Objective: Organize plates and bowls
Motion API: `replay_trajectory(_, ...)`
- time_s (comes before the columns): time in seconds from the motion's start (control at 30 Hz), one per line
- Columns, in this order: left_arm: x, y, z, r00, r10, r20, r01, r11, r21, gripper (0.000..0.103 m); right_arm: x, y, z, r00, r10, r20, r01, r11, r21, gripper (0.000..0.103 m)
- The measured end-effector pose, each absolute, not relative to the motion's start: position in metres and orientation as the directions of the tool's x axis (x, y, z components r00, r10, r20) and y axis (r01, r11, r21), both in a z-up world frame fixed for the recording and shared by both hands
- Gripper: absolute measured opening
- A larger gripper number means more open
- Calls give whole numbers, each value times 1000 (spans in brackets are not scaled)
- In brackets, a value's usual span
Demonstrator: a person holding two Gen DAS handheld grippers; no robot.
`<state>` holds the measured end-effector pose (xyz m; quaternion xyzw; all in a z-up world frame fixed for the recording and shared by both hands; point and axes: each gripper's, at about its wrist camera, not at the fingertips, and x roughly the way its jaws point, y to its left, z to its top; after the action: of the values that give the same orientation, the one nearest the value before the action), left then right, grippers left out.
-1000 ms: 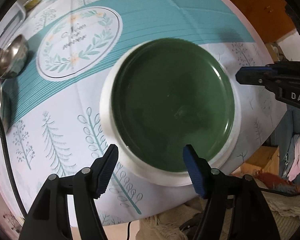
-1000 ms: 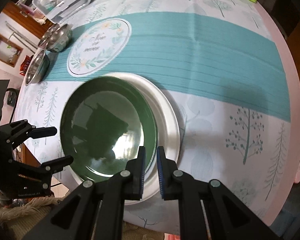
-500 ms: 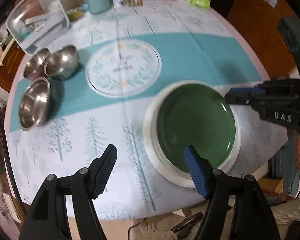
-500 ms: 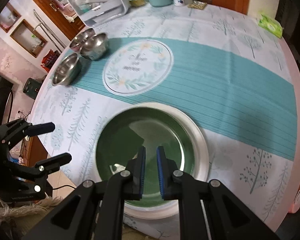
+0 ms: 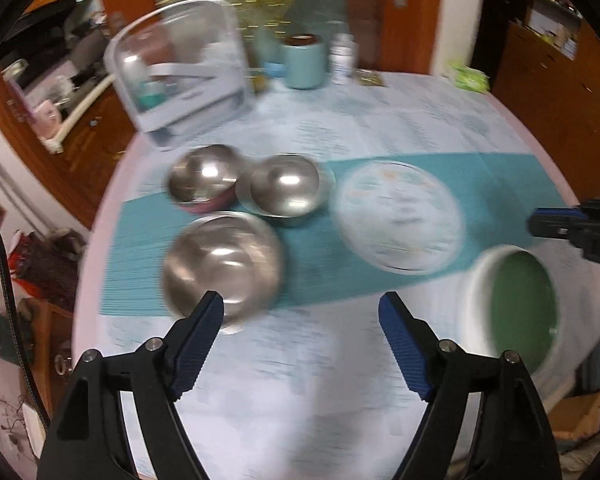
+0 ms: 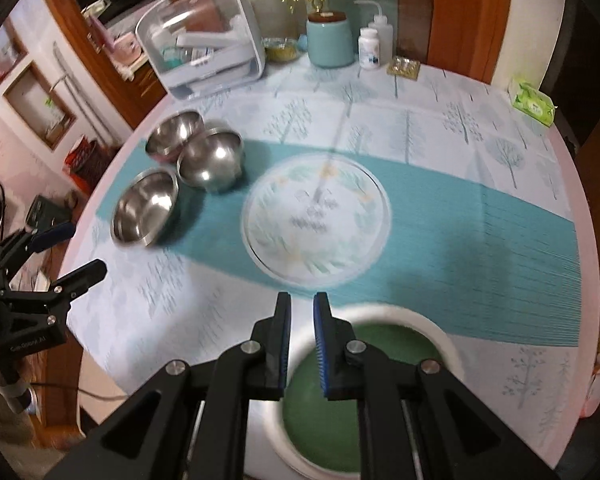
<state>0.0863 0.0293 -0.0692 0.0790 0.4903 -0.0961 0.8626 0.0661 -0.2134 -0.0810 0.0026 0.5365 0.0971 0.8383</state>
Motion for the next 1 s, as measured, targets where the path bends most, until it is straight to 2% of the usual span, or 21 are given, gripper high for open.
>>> replay_trajectory(0.17, 120, 105, -88, 493, -54, -868, 169, 985, 35, 79, 92, -159, -89, 431, 191, -882, -131, 980, 148, 13)
replay_trajectory(0.2, 129, 121, -93, 485, -53, -873, 154, 988, 25, 79, 97, -148, -92, 432, 198, -880, -132, 979, 155, 15)
replay_trajectory(0.27, 142, 144, -104, 467, -55, -883, 127, 992, 6, 79, 106, -124, -99, 431, 215, -876, -135, 976, 173, 27)
replay_trajectory(0.3, 153, 158, -112, 454, -62, -889, 112, 994, -12, 79, 111, -113, -104, 426, 226, -876, -137, 973, 185, 29)
replay_trajectory(0.57, 202, 199, -171, 327, -181, -928, 49, 984, -174, 79, 152, -48, -150, 335, 264, -904, -147, 963, 227, 29)
replay_trajectory(0.83, 233, 193, -208, 255, -241, -936, 59, 971, -233, 77, 184, -29, -190, 255, 277, -926, -96, 961, 261, 29)
replay_trajectory(0.87, 235, 193, -209, 252, -243, -937, 64, 970, -235, 75, 186, -27, -193, 248, 277, -928, -95, 961, 261, 29)
replay_trajectory(0.93, 236, 191, -213, 236, -265, -935, 77, 964, -254, 63, 189, -24, -200, 229, 286, -930, -94, 958, 272, 29)
replay_trajectory(1.0, 238, 188, -217, 214, -285, -934, 87, 958, -272, 40, 189, -24, -205, 211, 297, -931, -90, 955, 284, 29)
